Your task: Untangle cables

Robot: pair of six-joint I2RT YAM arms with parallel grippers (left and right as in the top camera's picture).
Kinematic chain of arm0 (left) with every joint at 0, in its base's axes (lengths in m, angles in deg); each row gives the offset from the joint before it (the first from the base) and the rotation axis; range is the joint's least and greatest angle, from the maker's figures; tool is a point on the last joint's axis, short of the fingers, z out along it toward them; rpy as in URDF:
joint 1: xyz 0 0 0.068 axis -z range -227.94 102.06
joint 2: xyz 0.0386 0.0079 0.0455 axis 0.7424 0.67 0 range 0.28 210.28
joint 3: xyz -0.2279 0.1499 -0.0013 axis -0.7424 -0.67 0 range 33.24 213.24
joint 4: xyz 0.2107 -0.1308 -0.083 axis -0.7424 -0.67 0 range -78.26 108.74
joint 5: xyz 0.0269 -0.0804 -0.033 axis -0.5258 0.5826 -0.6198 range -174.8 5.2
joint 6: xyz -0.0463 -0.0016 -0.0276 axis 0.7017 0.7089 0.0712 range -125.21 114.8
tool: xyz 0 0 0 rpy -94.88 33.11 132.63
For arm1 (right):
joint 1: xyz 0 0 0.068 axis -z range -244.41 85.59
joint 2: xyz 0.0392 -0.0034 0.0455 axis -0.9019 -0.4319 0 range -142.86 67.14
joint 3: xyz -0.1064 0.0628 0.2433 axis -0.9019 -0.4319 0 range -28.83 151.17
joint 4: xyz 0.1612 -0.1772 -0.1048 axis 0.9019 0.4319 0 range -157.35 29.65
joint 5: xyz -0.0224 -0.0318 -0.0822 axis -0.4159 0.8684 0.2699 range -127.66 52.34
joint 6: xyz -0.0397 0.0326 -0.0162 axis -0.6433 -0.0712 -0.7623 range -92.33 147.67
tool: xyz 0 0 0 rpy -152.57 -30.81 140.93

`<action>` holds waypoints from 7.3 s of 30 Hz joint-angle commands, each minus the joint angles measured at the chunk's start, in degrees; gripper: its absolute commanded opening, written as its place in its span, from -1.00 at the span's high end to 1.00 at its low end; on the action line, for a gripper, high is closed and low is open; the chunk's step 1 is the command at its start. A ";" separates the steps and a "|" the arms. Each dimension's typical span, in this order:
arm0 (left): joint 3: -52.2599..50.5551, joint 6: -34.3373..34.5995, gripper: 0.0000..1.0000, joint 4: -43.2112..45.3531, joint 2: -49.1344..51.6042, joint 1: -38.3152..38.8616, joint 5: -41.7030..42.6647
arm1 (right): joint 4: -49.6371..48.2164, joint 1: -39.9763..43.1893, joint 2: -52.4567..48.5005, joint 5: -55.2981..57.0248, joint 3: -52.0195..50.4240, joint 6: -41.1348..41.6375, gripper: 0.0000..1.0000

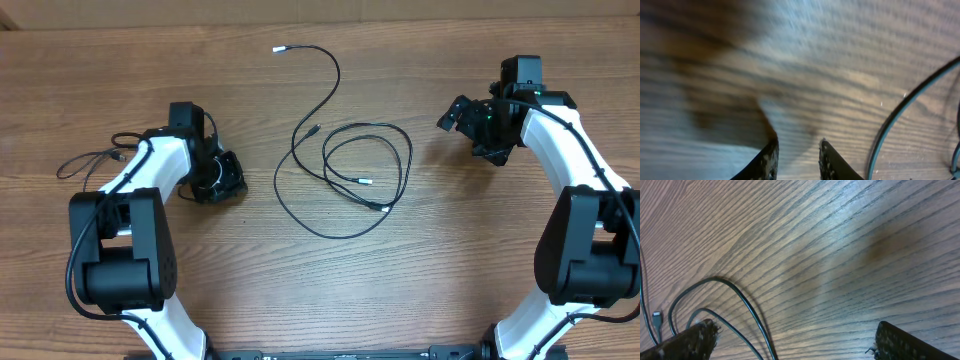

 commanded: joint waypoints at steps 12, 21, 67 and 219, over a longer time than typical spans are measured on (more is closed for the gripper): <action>-3.37 10.01 -0.03 8.28 -6.14 21.29 -4.96 | -0.13 -0.04 1.42 0.31 0.92 0.02 -1.00; -3.37 10.03 -0.54 12.41 -6.14 26.40 -8.39 | -0.13 -0.04 1.42 0.31 0.92 0.00 -1.00; -3.37 10.23 -0.99 22.34 -6.14 26.38 -9.05 | -0.13 -0.04 1.42 0.31 0.92 0.00 -1.00; -3.39 5.22 0.87 25.14 -6.12 31.12 -12.92 | -0.13 -0.04 1.42 0.31 0.92 0.02 -1.00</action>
